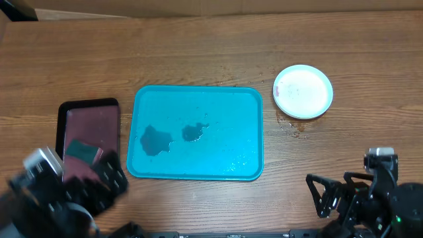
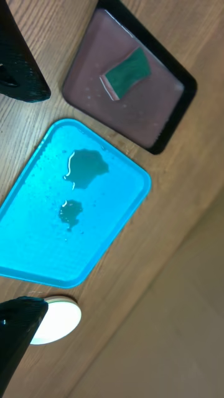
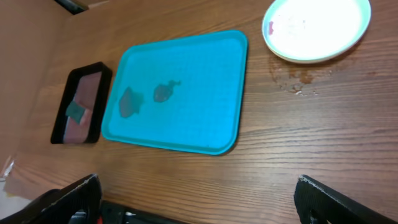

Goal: Clean dirty plates on tray and stack at the side

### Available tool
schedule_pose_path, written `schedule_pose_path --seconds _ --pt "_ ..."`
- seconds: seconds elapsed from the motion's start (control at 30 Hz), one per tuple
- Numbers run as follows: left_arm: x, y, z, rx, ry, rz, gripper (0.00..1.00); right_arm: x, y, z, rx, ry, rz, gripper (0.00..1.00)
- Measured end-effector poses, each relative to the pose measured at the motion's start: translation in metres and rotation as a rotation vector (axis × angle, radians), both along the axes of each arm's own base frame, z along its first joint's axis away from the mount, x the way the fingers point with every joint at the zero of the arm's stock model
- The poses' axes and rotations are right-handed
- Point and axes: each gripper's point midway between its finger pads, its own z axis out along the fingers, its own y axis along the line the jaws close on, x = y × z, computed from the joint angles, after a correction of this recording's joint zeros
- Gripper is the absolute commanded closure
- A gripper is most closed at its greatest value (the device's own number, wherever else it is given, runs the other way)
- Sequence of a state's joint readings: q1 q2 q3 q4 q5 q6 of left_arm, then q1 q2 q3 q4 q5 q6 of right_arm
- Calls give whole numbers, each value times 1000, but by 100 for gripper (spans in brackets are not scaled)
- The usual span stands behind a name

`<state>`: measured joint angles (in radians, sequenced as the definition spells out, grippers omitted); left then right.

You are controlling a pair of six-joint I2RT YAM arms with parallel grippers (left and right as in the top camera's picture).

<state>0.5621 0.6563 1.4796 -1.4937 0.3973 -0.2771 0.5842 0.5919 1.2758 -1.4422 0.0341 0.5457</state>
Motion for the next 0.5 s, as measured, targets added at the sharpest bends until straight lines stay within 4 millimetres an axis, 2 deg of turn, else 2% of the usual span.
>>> schedule_pose_path --seconds 0.1,0.23,0.5 --pt "-18 -12 -1 31 -55 -3 0 2 -4 -15 -21 5 -19 0" --pt "-30 -20 1 59 -101 -4 0 9 -5 -32 -59 33 -42 0" --pt "-30 -21 1 60 -108 -8 0 15 -6 -28 -59 6 -58 0"
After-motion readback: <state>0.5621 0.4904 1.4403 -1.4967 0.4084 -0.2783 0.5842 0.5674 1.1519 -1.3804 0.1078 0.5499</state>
